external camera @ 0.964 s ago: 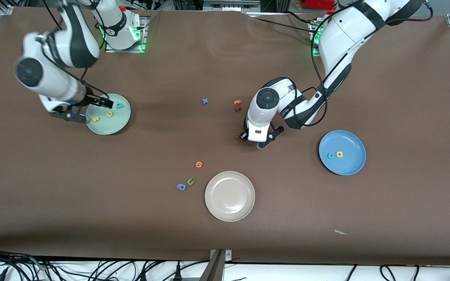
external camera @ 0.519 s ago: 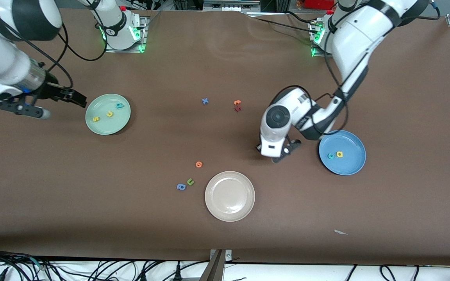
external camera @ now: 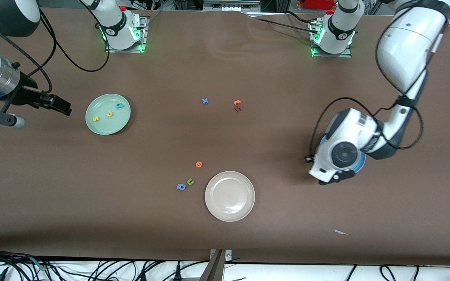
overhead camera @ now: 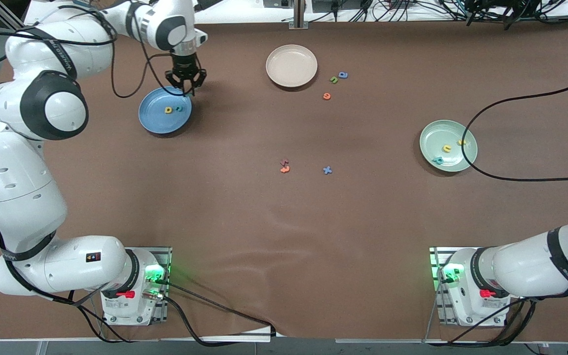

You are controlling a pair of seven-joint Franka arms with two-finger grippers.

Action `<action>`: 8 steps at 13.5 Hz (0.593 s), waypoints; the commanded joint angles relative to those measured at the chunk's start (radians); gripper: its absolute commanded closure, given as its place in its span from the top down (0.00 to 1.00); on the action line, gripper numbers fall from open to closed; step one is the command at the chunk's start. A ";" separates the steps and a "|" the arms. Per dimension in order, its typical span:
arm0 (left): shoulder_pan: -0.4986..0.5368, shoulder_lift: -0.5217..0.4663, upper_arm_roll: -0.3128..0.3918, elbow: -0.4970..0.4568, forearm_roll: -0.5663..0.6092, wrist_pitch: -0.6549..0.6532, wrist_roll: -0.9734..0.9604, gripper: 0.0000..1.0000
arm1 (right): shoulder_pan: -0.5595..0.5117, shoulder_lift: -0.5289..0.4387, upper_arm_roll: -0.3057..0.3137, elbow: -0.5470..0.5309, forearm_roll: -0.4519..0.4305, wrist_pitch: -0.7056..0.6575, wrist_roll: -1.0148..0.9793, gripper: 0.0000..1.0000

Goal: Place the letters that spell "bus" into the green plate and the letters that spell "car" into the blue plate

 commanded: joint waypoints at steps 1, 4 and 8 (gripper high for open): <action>0.027 -0.003 0.032 0.000 -0.005 -0.032 0.212 0.37 | -0.032 0.042 0.005 0.062 -0.007 -0.034 -0.041 0.99; 0.031 -0.005 0.075 -0.003 -0.005 -0.033 0.351 1.00 | -0.182 0.039 0.163 0.057 -0.033 -0.033 -0.043 0.99; 0.042 -0.060 0.072 0.008 -0.024 -0.046 0.342 1.00 | -0.188 0.048 0.185 0.053 -0.059 -0.030 -0.045 1.00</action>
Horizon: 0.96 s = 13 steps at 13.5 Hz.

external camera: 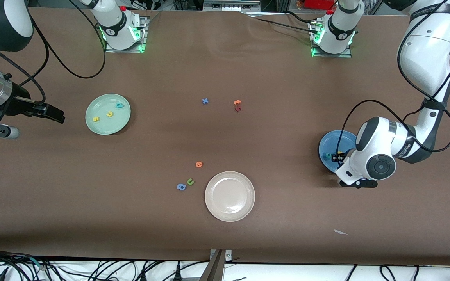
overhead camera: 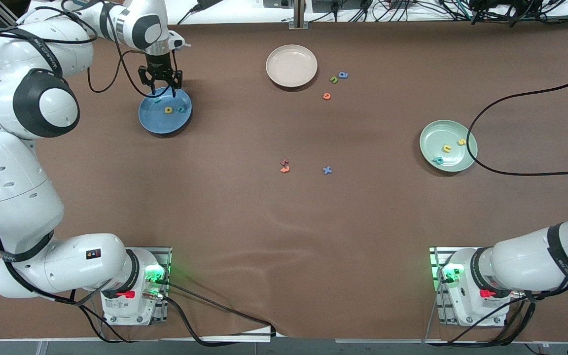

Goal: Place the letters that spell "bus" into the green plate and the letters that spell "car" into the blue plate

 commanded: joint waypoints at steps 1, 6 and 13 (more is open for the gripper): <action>0.010 -0.071 -0.001 -0.002 -0.025 -0.037 0.027 1.00 | -0.014 0.018 0.023 0.022 -0.017 -0.023 -0.011 1.00; 0.056 -0.195 0.053 -0.028 -0.158 -0.064 0.106 1.00 | -0.015 0.019 0.023 0.022 -0.011 -0.004 0.003 1.00; -0.252 -0.594 0.494 -0.188 -0.395 -0.064 0.347 1.00 | -0.017 0.019 0.022 0.022 -0.008 0.025 -0.013 1.00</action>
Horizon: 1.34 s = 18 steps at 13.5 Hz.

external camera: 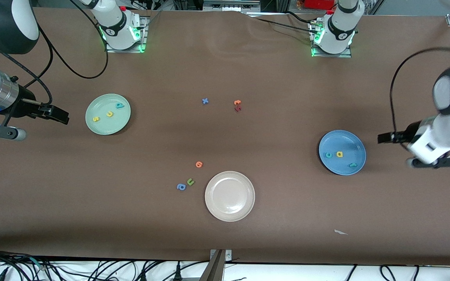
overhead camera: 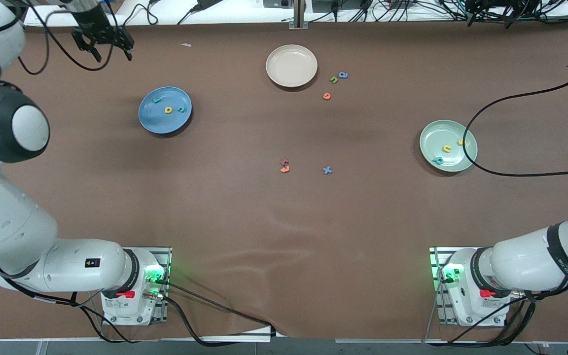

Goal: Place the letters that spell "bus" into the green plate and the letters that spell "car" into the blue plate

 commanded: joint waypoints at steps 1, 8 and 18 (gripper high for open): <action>-0.052 -0.151 0.020 -0.063 0.015 0.011 0.018 1.00 | -0.015 0.011 0.013 0.021 -0.005 0.016 -0.013 1.00; -0.080 -0.231 0.019 -0.059 0.016 -0.009 0.016 1.00 | -0.015 0.008 0.015 0.000 0.007 0.019 -0.011 1.00; -0.072 -0.234 0.017 -0.040 0.014 -0.065 0.031 1.00 | -0.014 0.013 0.015 0.009 0.009 0.033 0.004 1.00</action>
